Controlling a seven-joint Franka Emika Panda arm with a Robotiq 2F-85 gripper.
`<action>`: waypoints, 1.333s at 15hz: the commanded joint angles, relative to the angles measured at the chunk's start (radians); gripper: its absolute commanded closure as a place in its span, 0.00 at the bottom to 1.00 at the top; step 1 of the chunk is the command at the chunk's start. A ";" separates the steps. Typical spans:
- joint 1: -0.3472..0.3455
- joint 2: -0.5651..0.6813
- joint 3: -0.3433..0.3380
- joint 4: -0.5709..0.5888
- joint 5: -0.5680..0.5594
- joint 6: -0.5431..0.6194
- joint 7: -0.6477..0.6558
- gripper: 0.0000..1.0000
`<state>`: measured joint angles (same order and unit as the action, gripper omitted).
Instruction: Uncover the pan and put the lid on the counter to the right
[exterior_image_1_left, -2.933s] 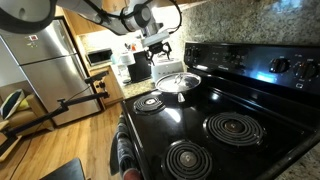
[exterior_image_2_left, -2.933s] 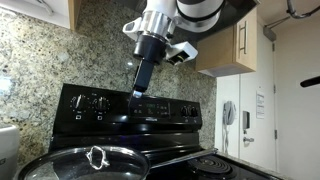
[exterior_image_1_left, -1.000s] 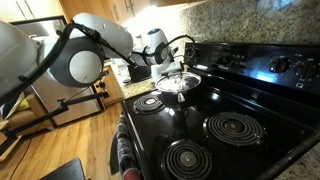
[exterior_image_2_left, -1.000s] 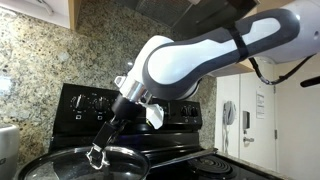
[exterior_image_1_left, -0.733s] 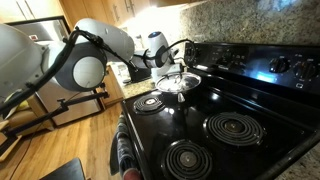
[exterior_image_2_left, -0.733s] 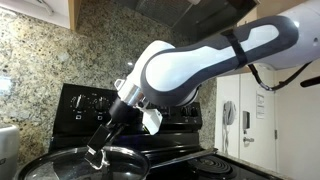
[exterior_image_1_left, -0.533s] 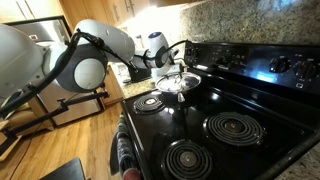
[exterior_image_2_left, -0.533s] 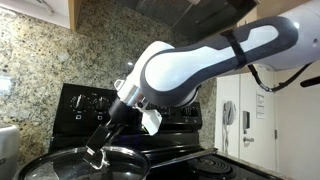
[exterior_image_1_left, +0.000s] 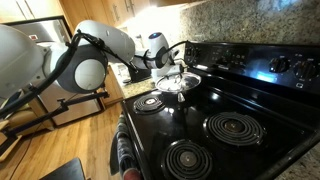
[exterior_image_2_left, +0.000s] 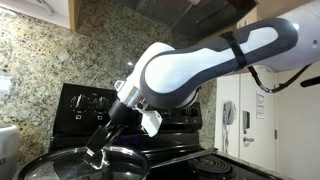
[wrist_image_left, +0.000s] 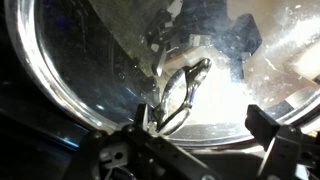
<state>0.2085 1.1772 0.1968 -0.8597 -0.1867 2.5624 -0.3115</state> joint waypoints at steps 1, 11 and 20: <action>0.008 0.026 -0.016 0.019 0.004 0.079 0.061 0.00; 0.029 0.045 -0.063 0.019 0.003 0.172 0.235 0.00; 0.030 0.054 -0.063 0.024 0.000 0.175 0.281 0.34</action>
<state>0.2296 1.2160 0.1484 -0.8596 -0.1869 2.7118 -0.0591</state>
